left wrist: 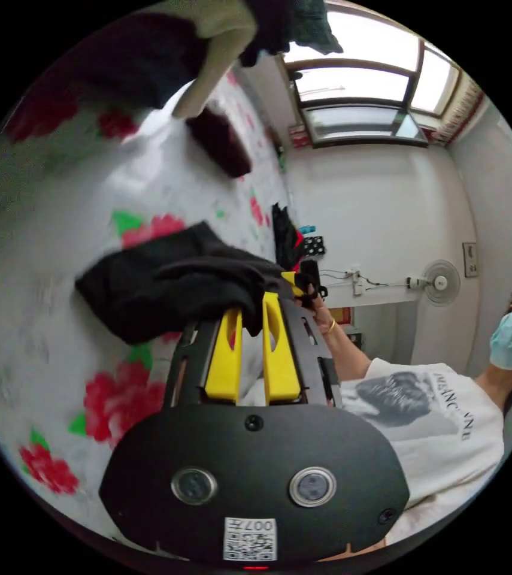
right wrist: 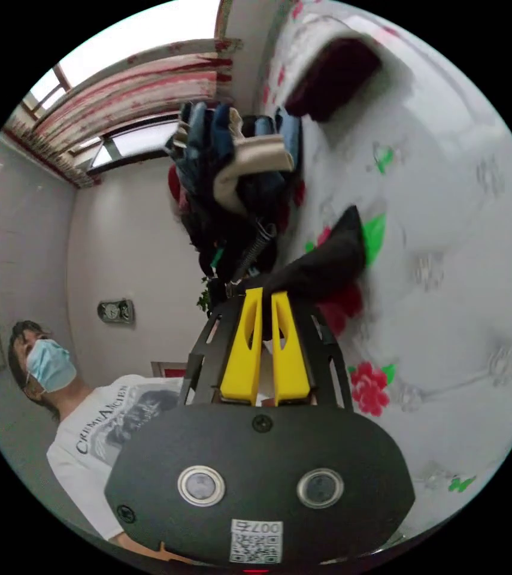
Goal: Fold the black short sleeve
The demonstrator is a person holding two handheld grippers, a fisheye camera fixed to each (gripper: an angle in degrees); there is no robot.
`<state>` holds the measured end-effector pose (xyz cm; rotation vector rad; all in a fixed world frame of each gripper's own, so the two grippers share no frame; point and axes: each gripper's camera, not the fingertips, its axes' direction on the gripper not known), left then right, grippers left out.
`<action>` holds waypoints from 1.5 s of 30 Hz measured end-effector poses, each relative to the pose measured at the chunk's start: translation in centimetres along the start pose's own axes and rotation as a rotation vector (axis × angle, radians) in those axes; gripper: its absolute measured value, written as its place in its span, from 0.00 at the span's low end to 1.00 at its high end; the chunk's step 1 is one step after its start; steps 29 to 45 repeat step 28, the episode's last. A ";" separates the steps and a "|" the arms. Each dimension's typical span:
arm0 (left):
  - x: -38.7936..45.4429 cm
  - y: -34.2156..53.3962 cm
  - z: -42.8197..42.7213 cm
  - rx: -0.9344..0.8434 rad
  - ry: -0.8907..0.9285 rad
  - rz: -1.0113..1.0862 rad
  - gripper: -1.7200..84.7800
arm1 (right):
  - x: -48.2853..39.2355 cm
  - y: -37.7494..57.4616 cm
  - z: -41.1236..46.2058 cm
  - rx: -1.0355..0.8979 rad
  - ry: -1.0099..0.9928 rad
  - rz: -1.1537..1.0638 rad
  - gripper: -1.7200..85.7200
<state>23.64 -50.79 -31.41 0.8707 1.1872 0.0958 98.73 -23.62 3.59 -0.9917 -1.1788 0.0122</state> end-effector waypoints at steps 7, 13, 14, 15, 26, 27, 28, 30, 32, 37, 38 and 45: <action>14.2 -17.7 -0.2 0.119 -0.013 0.373 0.07 | -14.8 -13.0 -6.2 0.209 0.019 -0.365 0.02; 18.8 -24.4 5.1 0.171 -0.213 0.486 0.08 | -20.6 -18.3 -7.5 0.356 0.143 -0.526 0.03; 18.2 -25.2 6.2 0.165 -0.247 0.467 0.09 | -19.5 -19.6 -7.3 0.378 0.167 -0.491 0.04; 16.6 -26.5 8.4 0.138 -0.319 0.423 0.10 | -18.7 -20.3 -7.1 0.393 0.191 -0.468 0.04; -6.1 -5.2 20.9 -0.223 -0.614 0.147 0.13 | 7.8 -6.8 1.3 0.194 0.901 0.004 0.09; -7.1 -1.2 21.1 -0.261 -0.645 0.125 0.13 | 8.7 -5.1 1.0 0.198 0.943 0.032 0.09; -7.6 2.4 21.1 -0.292 -0.672 0.106 0.12 | 9.1 -1.7 -0.2 0.266 0.981 0.036 0.09; -7.6 2.4 21.1 -0.292 -0.672 0.106 0.12 | 9.1 -1.7 -0.2 0.266 0.981 0.036 0.09; -7.6 2.4 21.1 -0.292 -0.672 0.106 0.12 | 9.1 -1.7 -0.2 0.266 0.981 0.036 0.09; -7.6 2.4 21.1 -0.292 -0.672 0.106 0.12 | 9.1 -1.7 -0.2 0.266 0.981 0.036 0.09; -7.6 2.4 21.1 -0.292 -0.672 0.106 0.12 | 9.1 -1.7 -0.2 0.266 0.981 0.036 0.09; -7.6 2.4 21.1 -0.292 -0.672 0.106 0.12 | 9.1 -1.7 -0.2 0.266 0.981 0.036 0.09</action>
